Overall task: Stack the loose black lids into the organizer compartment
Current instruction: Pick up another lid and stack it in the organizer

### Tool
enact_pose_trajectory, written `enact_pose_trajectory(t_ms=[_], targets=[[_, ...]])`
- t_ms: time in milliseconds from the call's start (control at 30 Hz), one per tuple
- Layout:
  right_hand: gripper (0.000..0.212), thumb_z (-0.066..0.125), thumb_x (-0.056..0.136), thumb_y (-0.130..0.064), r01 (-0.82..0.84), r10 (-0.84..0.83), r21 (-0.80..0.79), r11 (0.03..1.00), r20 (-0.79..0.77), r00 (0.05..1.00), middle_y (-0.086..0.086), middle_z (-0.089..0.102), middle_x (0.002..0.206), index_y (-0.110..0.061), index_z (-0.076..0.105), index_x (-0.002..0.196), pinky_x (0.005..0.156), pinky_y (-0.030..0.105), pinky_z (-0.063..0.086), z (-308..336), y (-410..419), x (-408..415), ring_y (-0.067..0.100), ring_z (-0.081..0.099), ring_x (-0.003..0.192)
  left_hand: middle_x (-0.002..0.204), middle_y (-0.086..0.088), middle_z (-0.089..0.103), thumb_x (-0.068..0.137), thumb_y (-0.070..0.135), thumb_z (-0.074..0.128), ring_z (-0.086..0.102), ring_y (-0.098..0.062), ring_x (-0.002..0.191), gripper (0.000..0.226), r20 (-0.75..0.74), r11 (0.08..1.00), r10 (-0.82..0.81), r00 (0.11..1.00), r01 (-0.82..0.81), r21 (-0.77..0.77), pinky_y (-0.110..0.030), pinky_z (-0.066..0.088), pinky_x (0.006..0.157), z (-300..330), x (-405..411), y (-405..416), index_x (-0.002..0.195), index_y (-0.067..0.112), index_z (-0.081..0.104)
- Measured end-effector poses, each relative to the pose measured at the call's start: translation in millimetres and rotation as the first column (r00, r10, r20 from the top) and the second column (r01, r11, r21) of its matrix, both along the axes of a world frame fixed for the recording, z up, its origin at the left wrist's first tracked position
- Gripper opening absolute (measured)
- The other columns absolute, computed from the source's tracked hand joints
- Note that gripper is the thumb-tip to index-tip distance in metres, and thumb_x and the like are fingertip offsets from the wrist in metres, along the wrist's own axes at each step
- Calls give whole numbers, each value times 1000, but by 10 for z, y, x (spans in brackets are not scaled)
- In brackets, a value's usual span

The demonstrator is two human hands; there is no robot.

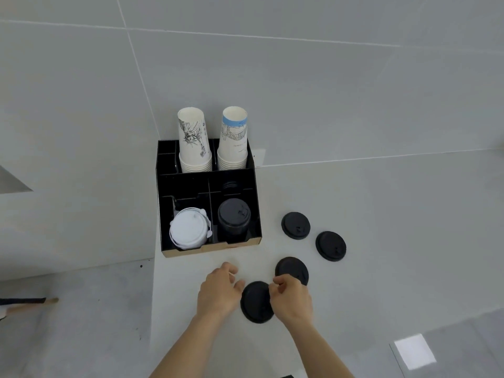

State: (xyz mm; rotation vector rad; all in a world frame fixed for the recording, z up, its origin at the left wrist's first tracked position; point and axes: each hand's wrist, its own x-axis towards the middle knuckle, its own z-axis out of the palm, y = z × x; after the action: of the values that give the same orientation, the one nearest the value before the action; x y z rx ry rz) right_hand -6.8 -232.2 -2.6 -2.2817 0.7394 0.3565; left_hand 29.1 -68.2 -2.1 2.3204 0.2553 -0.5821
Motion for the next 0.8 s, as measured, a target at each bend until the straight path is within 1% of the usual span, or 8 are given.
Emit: enact_pose_trajectory(t_ms=[133,233,300,467,533,600,667,800], targets=[[41,61,87,-35,41,-39,45,998,-48,998,-1,64,110,-24,56,126,82,34,53,-37,33,-137,20,62,99,117,5,65,87,39,63,61,-18,106,45,-94,999,-34,995,32,-22,-31,49,92,-60,-164,-66,129,28,51],[40,64,86,-30,51,-46,89,995,-55,997,-2,65,106,-23,57,124,84,36,55,-23,69,-148,19,63,95,121,4,66,87,37,65,63,-17,108,46,-118,997,-54,992,48,-54,-29,48,93,-70,-222,-122,130,26,52],[37,65,85,-27,73,-67,123,990,-52,996,-4,67,101,-22,60,121,83,36,56,1,89,-121,17,64,90,119,5,68,86,34,67,64,-15,104,42,-109,997,-50,993,43,-67,-28,49,89,-51,-221,-138,126,27,55],[31,68,84,-25,83,-93,149,985,63,994,-7,67,95,-21,65,115,73,29,51,176,142,120,8,61,80,97,14,65,82,29,70,64,-12,89,29,-8,992,62,998,-63,-114,-28,51,83,119,-36,-66,110,30,62],[28,68,84,-24,85,-105,164,983,116,988,-7,68,96,-21,65,111,76,32,54,297,173,281,10,63,83,96,15,65,83,29,70,65,-10,85,23,55,986,107,993,-99,-133,-29,49,82,243,97,-17,103,35,63],[23,69,83,-23,67,-97,165,984,175,980,-12,67,92,-23,67,106,78,34,55,431,200,456,9,65,81,98,15,67,84,30,70,66,-5,79,19,116,979,144,983,-124,-165,-31,50,83,361,253,20,99,38,62],[22,69,83,-21,44,-87,178,983,238,967,-17,66,88,-22,68,104,75,30,54,551,225,653,4,66,77,99,14,67,85,29,70,65,-2,78,20,160,970,177,971,-145,-195,-30,51,83,468,424,54,103,33,64],[22,68,83,-18,-3,-50,162,987,324,945,-16,67,88,-21,71,105,70,21,49,730,275,1074,2,65,76,96,12,67,84,27,71,65,-5,79,27,236,959,235,943,-184,-217,-33,53,87,639,787,131,111,27,67]])
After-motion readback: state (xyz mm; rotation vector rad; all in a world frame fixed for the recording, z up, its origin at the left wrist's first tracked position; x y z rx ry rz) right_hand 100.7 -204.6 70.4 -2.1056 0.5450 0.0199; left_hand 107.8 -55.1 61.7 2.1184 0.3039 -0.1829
